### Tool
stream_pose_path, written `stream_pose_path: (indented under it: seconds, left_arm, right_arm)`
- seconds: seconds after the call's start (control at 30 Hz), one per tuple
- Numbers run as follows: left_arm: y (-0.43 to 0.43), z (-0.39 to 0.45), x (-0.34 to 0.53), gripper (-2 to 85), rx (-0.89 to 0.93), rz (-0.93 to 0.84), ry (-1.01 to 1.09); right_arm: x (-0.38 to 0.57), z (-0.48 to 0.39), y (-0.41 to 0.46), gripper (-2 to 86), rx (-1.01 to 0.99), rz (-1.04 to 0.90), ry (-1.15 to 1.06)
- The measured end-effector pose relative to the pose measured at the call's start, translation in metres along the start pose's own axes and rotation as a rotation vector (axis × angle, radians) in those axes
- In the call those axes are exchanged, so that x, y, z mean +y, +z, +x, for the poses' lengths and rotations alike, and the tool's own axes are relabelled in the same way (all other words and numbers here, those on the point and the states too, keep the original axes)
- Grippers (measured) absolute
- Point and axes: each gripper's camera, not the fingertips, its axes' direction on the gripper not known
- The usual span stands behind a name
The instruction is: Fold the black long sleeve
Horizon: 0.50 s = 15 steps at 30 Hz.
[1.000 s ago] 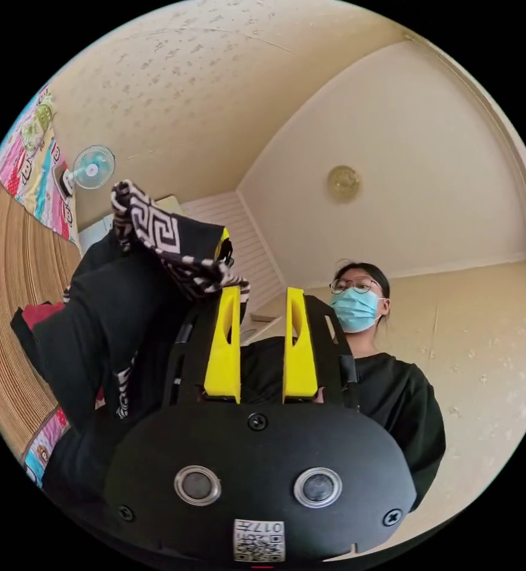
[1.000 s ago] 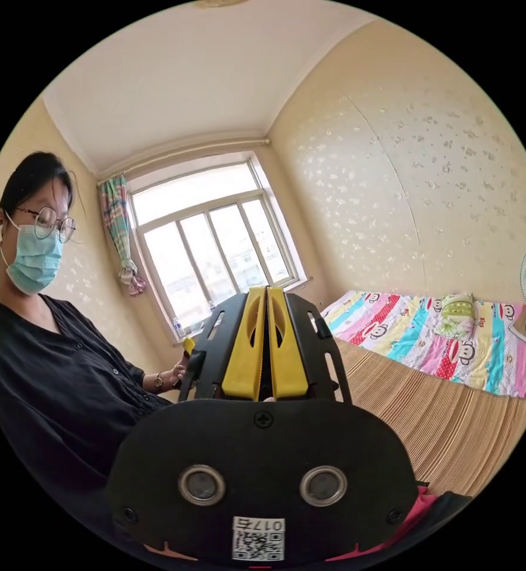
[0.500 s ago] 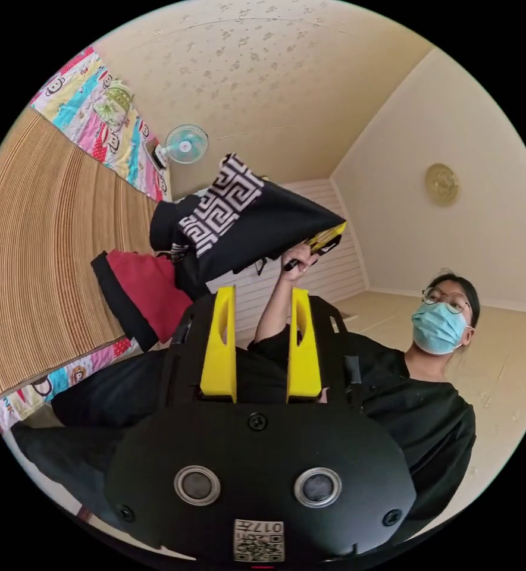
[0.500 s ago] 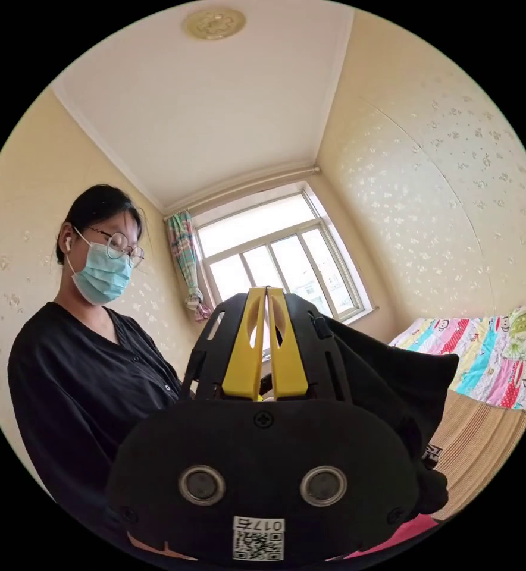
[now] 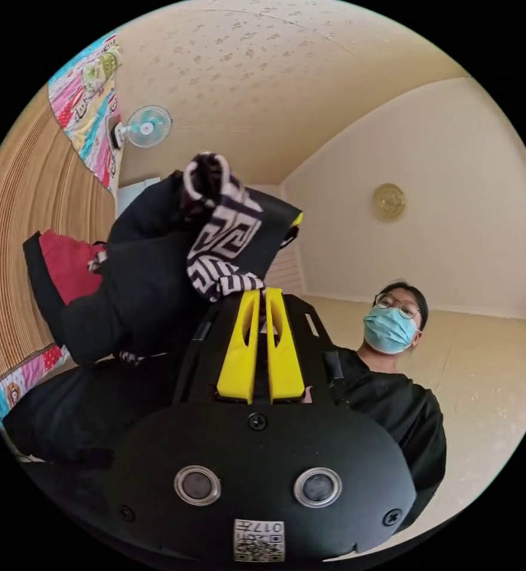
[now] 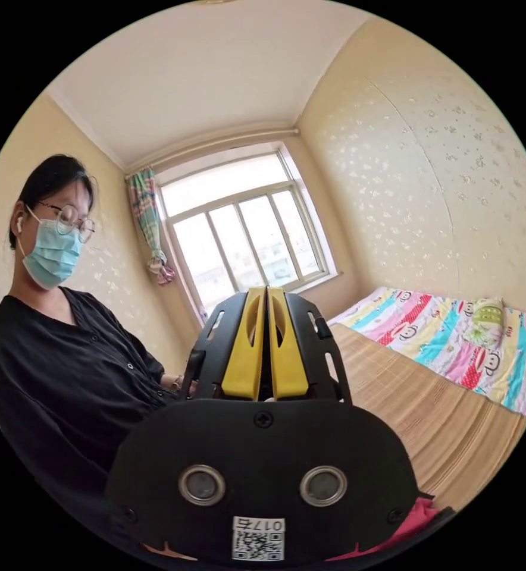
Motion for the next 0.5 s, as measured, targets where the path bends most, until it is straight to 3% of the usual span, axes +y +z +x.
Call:
stream_pose_path:
  seconds: [0.07,0.17,0.3,0.5]
  left_arm:
    - [-0.001,0.005,-0.004,-0.7,-0.004,0.0,0.05]
    - [0.006,0.009,-0.01,-0.8,-0.096,-0.059,0.108]
    - [0.013,-0.015,-0.007,-0.8,-0.363,-0.09,0.06]
    - [-0.013,-0.046,0.002,-0.9,-0.237,0.107,0.09]
  right_arm:
    - [0.013,0.025,0.016,0.6,0.088,-0.028,0.049]
    - [0.033,0.058,0.023,0.8,-0.007,0.013,0.073]
    - [0.058,0.09,0.052,1.5,-0.065,-0.07,0.146]
    - [0.109,0.074,0.135,6.3,-0.137,-0.348,0.156]
